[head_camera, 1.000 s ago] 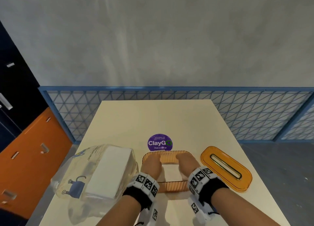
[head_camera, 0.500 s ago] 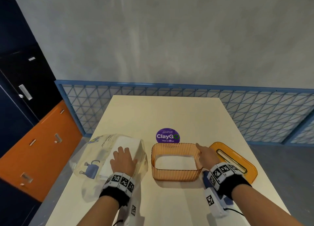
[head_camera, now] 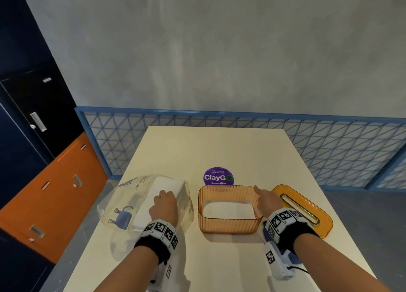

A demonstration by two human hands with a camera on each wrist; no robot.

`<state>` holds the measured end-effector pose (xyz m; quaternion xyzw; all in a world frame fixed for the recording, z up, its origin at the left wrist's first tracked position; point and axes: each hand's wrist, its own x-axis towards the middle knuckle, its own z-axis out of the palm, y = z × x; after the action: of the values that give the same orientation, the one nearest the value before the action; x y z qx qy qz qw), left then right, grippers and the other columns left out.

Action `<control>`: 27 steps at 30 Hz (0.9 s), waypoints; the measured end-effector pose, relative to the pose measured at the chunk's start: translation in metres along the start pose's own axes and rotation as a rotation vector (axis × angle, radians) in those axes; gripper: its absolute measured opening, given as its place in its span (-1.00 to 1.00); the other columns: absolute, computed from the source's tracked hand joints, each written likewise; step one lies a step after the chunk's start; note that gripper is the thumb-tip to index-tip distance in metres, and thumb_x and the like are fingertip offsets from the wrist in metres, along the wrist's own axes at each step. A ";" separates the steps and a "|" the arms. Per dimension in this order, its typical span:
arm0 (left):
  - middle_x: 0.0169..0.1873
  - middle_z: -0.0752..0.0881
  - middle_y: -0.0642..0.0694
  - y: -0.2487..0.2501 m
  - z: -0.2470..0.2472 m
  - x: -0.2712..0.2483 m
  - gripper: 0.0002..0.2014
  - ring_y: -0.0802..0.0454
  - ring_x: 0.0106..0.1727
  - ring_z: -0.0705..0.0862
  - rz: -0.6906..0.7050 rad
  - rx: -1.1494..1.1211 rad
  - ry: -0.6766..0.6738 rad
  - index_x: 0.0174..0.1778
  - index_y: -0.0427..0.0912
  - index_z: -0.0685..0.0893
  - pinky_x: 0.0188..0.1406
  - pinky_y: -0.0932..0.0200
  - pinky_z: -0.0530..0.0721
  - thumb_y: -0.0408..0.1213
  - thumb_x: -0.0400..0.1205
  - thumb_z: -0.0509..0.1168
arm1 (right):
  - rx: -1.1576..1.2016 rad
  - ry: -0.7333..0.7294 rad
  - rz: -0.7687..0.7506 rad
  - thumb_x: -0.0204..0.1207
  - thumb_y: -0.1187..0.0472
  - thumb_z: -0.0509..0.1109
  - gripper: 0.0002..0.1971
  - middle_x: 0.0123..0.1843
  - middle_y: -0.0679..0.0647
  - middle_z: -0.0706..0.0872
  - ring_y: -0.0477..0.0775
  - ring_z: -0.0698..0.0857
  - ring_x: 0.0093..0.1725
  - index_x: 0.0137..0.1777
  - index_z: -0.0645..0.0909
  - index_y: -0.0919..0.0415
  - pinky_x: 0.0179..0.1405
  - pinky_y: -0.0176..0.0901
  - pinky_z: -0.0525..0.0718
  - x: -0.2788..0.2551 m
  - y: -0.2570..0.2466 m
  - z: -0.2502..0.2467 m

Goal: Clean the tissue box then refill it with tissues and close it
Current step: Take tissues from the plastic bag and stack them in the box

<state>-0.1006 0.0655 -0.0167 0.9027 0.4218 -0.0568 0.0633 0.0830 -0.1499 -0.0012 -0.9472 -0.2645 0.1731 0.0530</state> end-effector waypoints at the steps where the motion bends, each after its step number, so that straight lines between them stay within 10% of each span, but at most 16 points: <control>1: 0.29 0.47 -0.15 0.003 0.001 0.000 -0.72 -0.11 0.34 0.49 -0.009 0.019 0.000 0.31 -0.20 0.44 0.06 0.06 0.65 -0.43 0.67 0.12 | -0.008 0.002 -0.001 0.64 0.40 0.06 -0.38 0.46 0.17 0.53 0.15 0.53 0.41 0.67 -0.01 0.14 0.28 -0.18 0.50 0.000 0.000 0.000; 13: 0.26 0.56 -0.15 -0.014 -0.031 0.007 -0.74 -0.08 0.25 0.65 0.062 -0.021 0.054 0.30 -0.24 0.43 0.13 0.11 0.61 -0.43 0.70 0.05 | 0.012 -0.031 -0.007 0.64 0.40 0.06 -0.38 0.42 0.22 0.55 0.18 0.56 0.37 0.67 0.01 0.10 0.26 -0.13 0.54 0.001 0.002 -0.001; 19: -0.15 0.64 -0.25 -0.024 -0.079 -0.022 -0.87 -0.30 -0.15 0.68 0.096 -0.334 0.443 -0.05 -0.33 0.54 -0.30 -0.02 0.56 -0.44 0.68 0.09 | 0.349 0.165 -0.164 0.71 0.08 0.09 -0.58 0.29 0.23 0.66 0.19 0.64 0.25 0.49 0.44 0.21 0.21 -0.03 0.57 -0.018 -0.047 -0.053; 23: -0.24 0.66 -0.17 -0.019 -0.095 -0.046 -0.94 -0.21 -0.40 0.66 0.284 -0.435 0.682 -0.02 -0.27 0.59 -0.52 0.02 0.65 -0.45 0.62 0.24 | 0.984 -0.293 -0.157 0.67 -0.19 -0.03 -0.39 -0.02 0.24 0.76 0.17 0.75 -0.20 0.26 0.56 0.34 -0.24 -0.11 0.69 -0.038 -0.105 -0.085; 27: -0.11 0.74 -0.02 -0.013 -0.083 -0.058 -0.77 -0.05 -0.40 0.70 0.539 -0.368 0.736 0.05 -0.05 0.52 -0.61 0.13 0.66 -0.37 0.51 0.19 | 1.319 -0.627 -0.136 0.57 -0.30 0.12 -0.32 0.05 0.33 0.77 0.33 0.79 -0.03 0.28 0.50 0.36 -0.16 0.00 0.81 -0.046 -0.133 -0.099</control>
<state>-0.1439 0.0431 0.0730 0.9137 0.1705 0.3598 0.0809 0.0173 -0.0612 0.1307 -0.6058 -0.1663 0.5556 0.5447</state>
